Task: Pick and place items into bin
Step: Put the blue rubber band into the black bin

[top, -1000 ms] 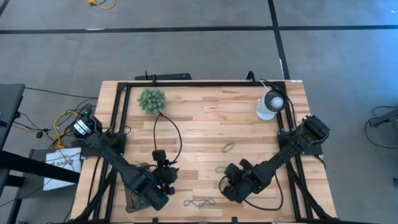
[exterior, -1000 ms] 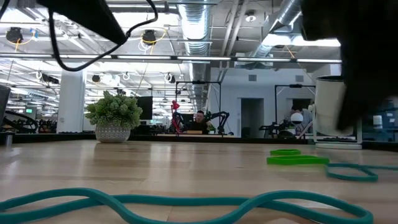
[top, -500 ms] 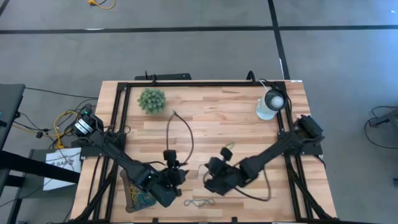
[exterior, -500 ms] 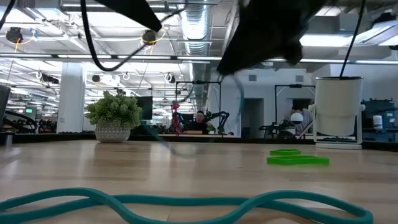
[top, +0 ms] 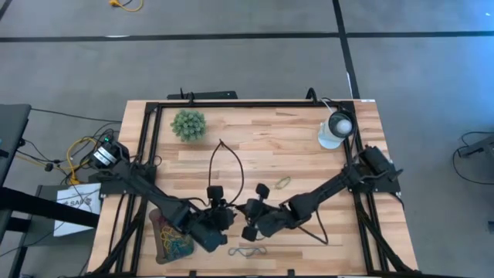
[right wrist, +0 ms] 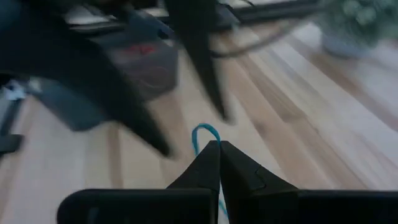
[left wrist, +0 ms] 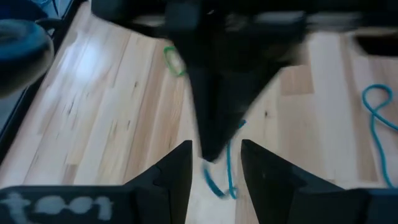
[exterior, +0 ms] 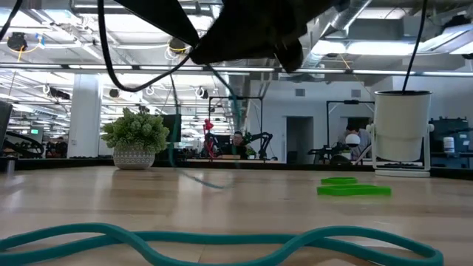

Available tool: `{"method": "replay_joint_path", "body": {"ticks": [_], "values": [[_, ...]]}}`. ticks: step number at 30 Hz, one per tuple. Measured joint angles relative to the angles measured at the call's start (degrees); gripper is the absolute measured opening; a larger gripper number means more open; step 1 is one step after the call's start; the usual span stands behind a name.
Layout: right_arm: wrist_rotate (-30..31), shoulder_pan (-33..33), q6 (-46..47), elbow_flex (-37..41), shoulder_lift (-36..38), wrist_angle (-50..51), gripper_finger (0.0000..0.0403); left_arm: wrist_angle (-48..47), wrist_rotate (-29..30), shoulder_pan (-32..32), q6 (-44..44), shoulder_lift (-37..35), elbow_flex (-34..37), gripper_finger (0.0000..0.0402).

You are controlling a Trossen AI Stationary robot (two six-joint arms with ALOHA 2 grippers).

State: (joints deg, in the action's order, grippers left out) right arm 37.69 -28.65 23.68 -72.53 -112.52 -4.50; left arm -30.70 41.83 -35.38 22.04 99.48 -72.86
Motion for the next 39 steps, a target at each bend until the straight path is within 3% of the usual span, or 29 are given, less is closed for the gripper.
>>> {"method": "replay_joint_path", "body": {"ticks": [7,19,23,28,39], "values": [[2.7,-0.63,-2.76,0.02,0.01,-1.59,0.0001,-0.28,-5.04,2.18,0.17,0.0,0.0,0.0128],[4.61,-2.07,-7.2,0.02,0.01,-4.95,0.0001,-3.29,-4.56,2.43,1.22,0.0,0.02,0.0125],[4.23,-2.07,-7.7,0.02,0.01,-7.68,0.0002,-3.41,-3.99,2.63,0.79,0.0,0.02,0.0092],[4.18,-2.07,-7.69,0.02,0.01,-7.36,0.0002,-3.49,-4.51,2.67,0.54,0.0,0.02,0.0012],[-1.73,-2.49,-3.76,0.02,0.03,0.14,0.0002,-12.67,-4.05,2.63,6.44,0.0,0.02,0.0001]]}}
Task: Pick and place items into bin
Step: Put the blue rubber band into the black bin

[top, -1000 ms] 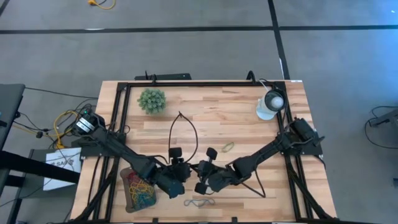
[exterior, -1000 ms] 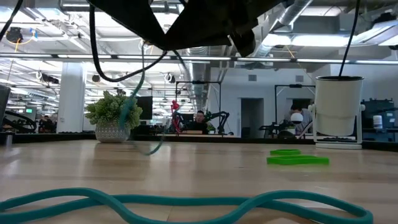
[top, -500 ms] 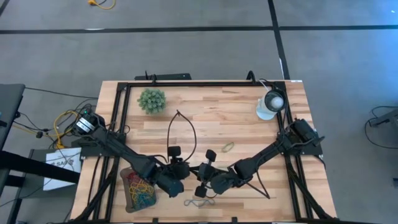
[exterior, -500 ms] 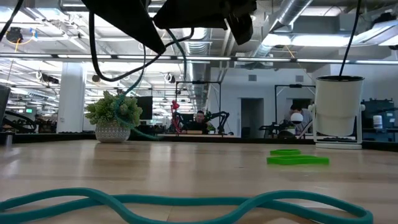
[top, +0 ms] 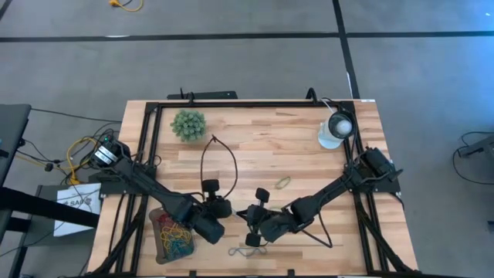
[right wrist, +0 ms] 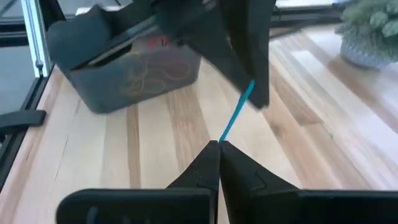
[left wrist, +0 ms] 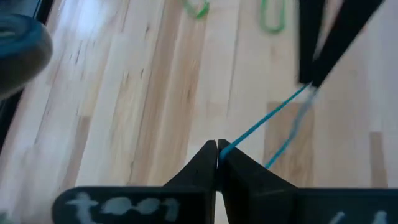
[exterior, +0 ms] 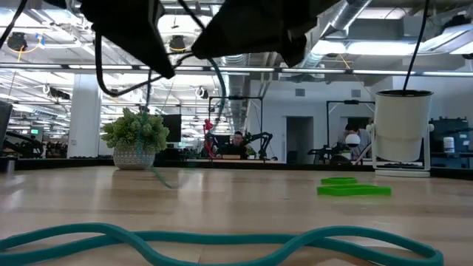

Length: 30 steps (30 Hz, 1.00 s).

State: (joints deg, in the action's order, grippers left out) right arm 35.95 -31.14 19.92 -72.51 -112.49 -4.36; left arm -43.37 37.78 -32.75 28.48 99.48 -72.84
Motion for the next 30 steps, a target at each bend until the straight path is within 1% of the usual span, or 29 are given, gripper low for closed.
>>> {"method": "replay_joint_path", "body": {"ticks": [1,3,6,9,12,14,17,19,23,27,30], "values": [[-0.07,-0.02,0.79,-0.02,0.0,0.79,0.0002,-1.12,-0.15,-0.01,1.28,0.0,-0.01,0.0],[-0.11,0.0,2.38,-0.02,0.0,2.61,0.0002,-4.76,-2.29,-0.34,3.18,0.0,-0.5,0.0],[-1.68,0.15,3.92,-0.02,0.0,5.4,0.0002,-13.55,-4.97,-1.74,7.06,-0.02,-3.76,0.0],[-3.33,0.34,5.03,-0.02,0.0,8.05,0.0004,-22.14,-4.67,-3.93,13.35,-0.02,-7.62,0.0],[-4.4,1.0,5.77,-0.03,0.0,10.83,0.002,-29.2,-3.38,-6.47,18.97,-0.22,-11.39,0.0],[-4.62,1.18,5.77,0.0,-0.04,11.49,0.0039,-30.62,-2.08,-8.24,21.39,-0.22,-12.93,0.0],[-4.66,1.27,5.81,0.0,-0.23,11.32,0.007,-30.22,1.46,-10.15,23.05,-0.2,-13.14,0.0],[-4.28,1.27,6.61,0.0,-0.41,11.58,0.009,-30.1,0.92,-10.73,23.91,-0.2,-13.18,0.0],[-3.18,1.65,8.6,0.0,-0.39,13.18,0.0123,-30.61,-6.02,-11.79,27.53,-0.17,-13.18,0.0],[-3.08,2.06,10.55,0.0,-0.39,15.01,0.0142,-31.23,-18.14,-14.43,30.2,-0.11,-13.18,0.0],[-3.09,2.1,11.6,0.0,-0.39,16.01,0.015,-33.41,-27.0,-17.45,34.12,-0.09,-13.18,0.0]]}}
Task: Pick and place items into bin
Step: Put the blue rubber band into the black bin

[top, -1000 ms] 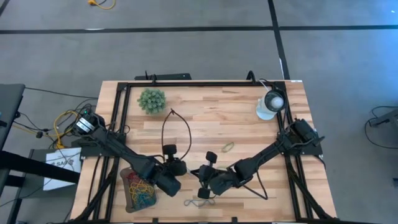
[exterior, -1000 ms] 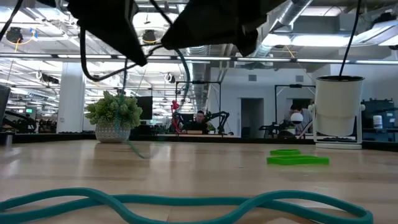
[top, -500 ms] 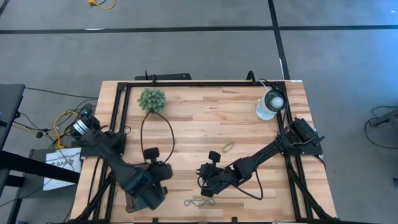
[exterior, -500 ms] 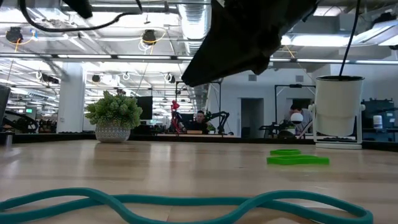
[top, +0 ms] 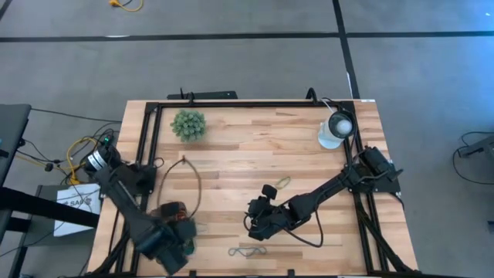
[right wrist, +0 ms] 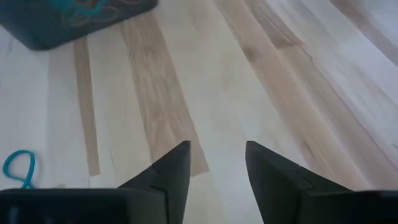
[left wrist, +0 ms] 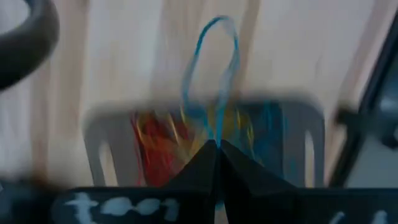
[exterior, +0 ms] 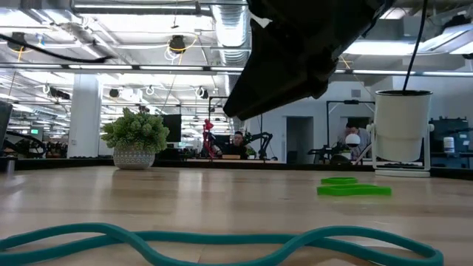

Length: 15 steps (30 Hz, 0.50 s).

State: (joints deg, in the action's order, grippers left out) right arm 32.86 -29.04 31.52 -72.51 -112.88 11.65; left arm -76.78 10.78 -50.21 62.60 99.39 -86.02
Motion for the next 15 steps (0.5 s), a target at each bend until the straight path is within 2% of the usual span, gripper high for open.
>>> {"method": "replay_joint_path", "body": {"ticks": [2,6,8,15], "values": [[-0.02,-0.07,0.11,0.0,0.0,0.47,0.0152,-1.33,-1.05,-2.6,3.45,0.0,0.0,0.0],[-0.01,-0.11,0.09,0.0,0.0,0.31,0.0153,-1.37,7.46,-7.46,10.37,0.02,0.0,0.0],[-0.02,-0.09,0.09,0.0,0.0,0.34,0.0152,-1.37,9.21,-9.27,12.39,0.02,0.0,0.0],[-0.02,-0.09,0.09,0.0,0.0,0.32,0.0146,-1.36,2.18,-14.59,16.75,0.07,0.0,0.0]]}}
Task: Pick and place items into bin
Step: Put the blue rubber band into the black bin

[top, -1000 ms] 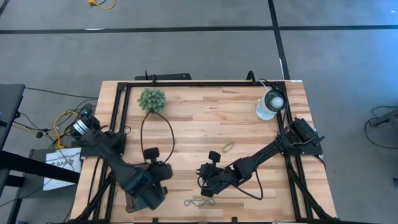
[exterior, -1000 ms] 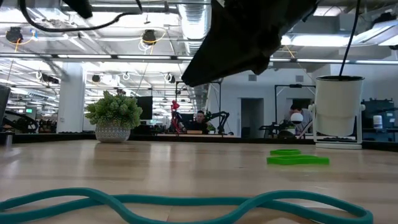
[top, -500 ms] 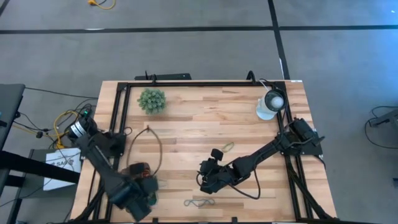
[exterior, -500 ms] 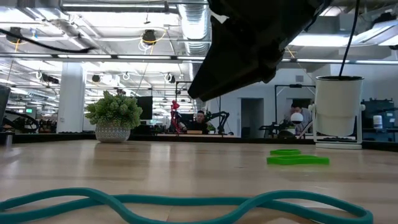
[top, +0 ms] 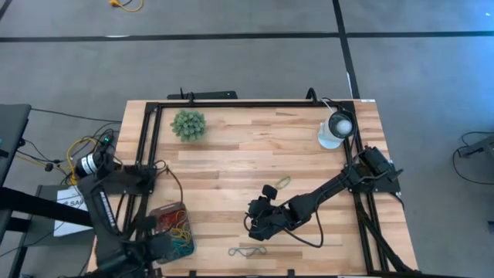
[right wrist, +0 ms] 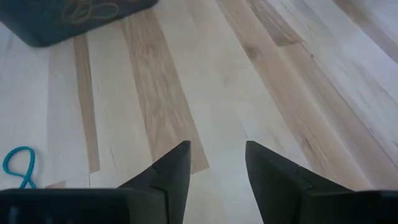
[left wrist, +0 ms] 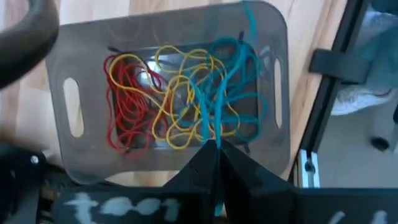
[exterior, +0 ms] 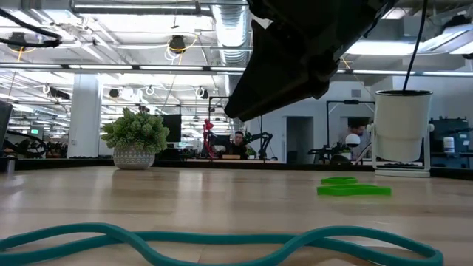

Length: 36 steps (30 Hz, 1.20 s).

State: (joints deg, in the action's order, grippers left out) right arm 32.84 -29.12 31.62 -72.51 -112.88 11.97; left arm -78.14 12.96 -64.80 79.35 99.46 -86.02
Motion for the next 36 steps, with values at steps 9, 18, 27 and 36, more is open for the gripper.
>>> {"method": "replay_joint_path", "body": {"ticks": [9,18,27,36], "values": [[0.0,0.0,0.0,0.0,0.0,-0.05,0.0148,0.21,6.08,-1.33,2.99,0.04,3.25,0.0],[0.03,0.36,-0.7,0.0,0.0,-0.2,0.0144,10.87,6.6,-1.04,3.61,0.04,14.12,0.0],[0.02,4.12,-4.96,0.0,0.0,-0.44,0.0152,17.17,7.95,-0.43,4.77,0.04,14.69,0.0057],[-10.39,8.17,-8.21,-1.22,0.5,-1.98,0.0146,18.92,11.05,0.16,4.95,0.04,14.69,0.0129]]}}
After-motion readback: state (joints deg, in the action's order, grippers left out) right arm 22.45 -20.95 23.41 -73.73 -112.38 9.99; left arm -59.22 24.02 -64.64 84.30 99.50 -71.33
